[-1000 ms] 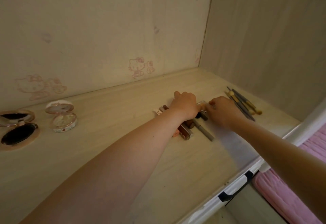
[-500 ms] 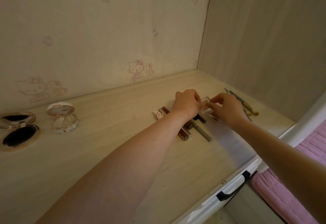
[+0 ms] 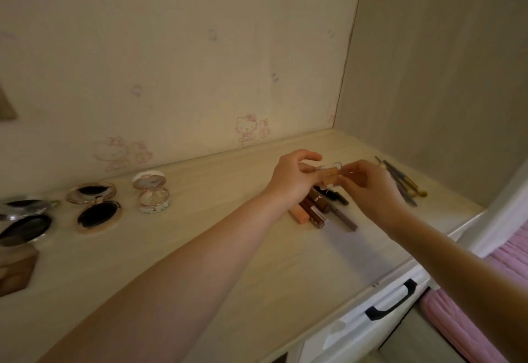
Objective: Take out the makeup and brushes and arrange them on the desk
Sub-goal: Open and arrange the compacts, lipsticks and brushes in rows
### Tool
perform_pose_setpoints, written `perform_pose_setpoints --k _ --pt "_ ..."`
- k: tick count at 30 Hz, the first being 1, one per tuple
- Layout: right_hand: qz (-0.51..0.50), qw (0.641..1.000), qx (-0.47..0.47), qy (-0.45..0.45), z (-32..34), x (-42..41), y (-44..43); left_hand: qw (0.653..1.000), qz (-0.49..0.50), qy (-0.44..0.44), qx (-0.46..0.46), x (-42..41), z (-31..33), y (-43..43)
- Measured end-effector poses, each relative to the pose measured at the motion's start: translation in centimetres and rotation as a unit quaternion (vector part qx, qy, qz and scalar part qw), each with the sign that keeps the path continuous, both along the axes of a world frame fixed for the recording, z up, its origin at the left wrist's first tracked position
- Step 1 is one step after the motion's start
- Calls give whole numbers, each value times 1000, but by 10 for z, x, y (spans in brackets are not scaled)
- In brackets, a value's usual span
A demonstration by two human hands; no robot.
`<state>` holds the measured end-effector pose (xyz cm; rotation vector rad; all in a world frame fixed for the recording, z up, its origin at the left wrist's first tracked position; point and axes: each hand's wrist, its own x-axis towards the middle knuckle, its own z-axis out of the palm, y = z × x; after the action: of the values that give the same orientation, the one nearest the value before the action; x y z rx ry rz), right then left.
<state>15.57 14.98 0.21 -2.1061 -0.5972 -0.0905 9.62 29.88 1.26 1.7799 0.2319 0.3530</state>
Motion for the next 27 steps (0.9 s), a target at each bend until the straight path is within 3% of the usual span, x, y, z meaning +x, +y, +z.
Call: perform_pose_setpoints --k 3,9,14,19,27 --pt "43 998 40 28 4 -24 9 994 19 -6 -111 -28 1 11" --pt "123 990 50 50 10 -67 33 974 42 -14 -222 -85 0 34" --pt "145 988 7 49 10 -95 58 970 74 -16 -231 -126 -5 60" --pt "185 977 -93 -51 6 -126 78 967 105 -13 -230 -166 -9 85" --pt "282 947 -96 -121 -6 -170 121 966 137 16 -218 -226 -12 112"
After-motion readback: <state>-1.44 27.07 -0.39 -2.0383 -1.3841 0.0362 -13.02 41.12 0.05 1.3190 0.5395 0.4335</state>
